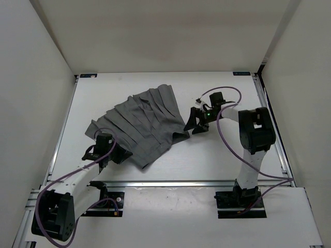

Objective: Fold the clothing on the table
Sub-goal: Flatten the skirt out

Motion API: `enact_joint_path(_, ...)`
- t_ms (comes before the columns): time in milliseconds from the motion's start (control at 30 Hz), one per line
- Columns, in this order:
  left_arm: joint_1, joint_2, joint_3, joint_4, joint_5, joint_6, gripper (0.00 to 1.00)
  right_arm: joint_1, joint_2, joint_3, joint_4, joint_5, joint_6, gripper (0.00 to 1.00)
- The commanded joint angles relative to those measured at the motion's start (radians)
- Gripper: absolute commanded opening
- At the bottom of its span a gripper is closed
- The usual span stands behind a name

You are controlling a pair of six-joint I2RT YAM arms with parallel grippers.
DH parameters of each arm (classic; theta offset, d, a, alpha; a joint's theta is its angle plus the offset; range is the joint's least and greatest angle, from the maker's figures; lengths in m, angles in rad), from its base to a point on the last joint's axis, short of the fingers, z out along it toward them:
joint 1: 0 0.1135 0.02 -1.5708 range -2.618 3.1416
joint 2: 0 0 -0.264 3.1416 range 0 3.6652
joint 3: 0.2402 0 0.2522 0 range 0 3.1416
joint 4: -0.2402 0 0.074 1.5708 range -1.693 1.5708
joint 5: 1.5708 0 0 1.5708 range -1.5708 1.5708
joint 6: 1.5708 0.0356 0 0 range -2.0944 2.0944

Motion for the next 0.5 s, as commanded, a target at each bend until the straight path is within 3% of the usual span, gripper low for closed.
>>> enact_joint_path(0, 0.006, -0.004, 0.037, 0.003, 0.025, 0.012, 0.00, 0.013, 0.040, 0.065, 0.001, 0.085, 0.001, 0.84)
enact_joint_path(100, 0.014, -0.011, 0.019, 0.008, 0.034, 0.009, 0.00, 0.020, 0.076, 0.083, -0.016, 0.115, -0.015, 0.82)
enact_joint_path(300, 0.031, -0.024, -0.004, 0.018, 0.047, 0.009, 0.00, 0.034, 0.110, 0.095, -0.016, 0.075, -0.005, 0.67)
enact_joint_path(467, 0.058, -0.009, -0.021, 0.040, 0.073, 0.017, 0.00, 0.081, 0.097, 0.086, -0.019, 0.018, -0.021, 0.62)
